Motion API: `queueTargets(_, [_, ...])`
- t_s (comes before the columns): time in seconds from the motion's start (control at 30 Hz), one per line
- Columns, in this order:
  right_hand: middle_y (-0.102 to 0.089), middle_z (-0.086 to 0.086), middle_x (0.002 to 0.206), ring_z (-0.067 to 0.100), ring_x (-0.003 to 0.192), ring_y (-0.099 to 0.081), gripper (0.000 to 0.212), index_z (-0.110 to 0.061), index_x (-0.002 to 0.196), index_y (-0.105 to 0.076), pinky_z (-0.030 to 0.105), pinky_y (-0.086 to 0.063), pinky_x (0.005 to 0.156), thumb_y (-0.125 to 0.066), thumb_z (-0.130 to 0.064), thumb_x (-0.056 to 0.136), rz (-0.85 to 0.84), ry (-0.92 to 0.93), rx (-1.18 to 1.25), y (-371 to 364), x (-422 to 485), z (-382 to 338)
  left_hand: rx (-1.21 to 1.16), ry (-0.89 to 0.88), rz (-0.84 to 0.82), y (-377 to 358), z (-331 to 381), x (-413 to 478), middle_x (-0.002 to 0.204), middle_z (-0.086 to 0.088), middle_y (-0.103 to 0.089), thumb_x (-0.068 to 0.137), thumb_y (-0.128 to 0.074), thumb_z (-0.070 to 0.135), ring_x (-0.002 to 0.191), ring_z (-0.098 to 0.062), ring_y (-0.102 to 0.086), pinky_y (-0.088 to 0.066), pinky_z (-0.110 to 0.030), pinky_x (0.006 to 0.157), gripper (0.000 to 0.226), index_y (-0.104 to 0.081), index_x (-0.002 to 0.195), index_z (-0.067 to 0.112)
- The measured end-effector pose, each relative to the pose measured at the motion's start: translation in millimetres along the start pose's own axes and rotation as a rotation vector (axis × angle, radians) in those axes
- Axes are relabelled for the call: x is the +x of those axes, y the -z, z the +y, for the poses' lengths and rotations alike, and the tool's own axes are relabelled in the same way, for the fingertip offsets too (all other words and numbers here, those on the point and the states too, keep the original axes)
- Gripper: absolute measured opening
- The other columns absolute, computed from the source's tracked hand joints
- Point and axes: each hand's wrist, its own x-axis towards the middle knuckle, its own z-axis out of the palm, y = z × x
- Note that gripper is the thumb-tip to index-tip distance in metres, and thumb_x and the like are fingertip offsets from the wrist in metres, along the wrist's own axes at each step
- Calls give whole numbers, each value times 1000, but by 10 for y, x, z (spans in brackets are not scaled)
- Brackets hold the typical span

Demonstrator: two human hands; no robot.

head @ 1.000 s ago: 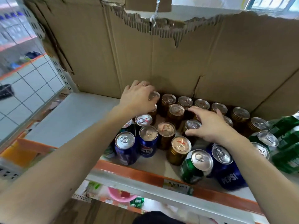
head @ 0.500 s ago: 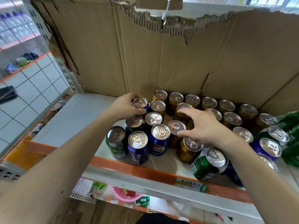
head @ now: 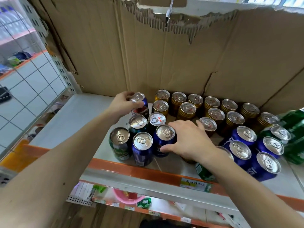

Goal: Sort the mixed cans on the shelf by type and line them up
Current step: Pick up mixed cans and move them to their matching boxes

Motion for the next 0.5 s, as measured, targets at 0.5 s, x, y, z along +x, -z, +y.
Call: queueTargets(0.5, [-58,-3,122,20,123,-45,60,-22,119,-55,43,-33,106,-72,-59,75,68,25,78,-125,18,-26,-522,-209,83,375,453,-364,93,0,-73,81,-77,28,89,-20,-69,-57,-37,76,33,-70,111,15])
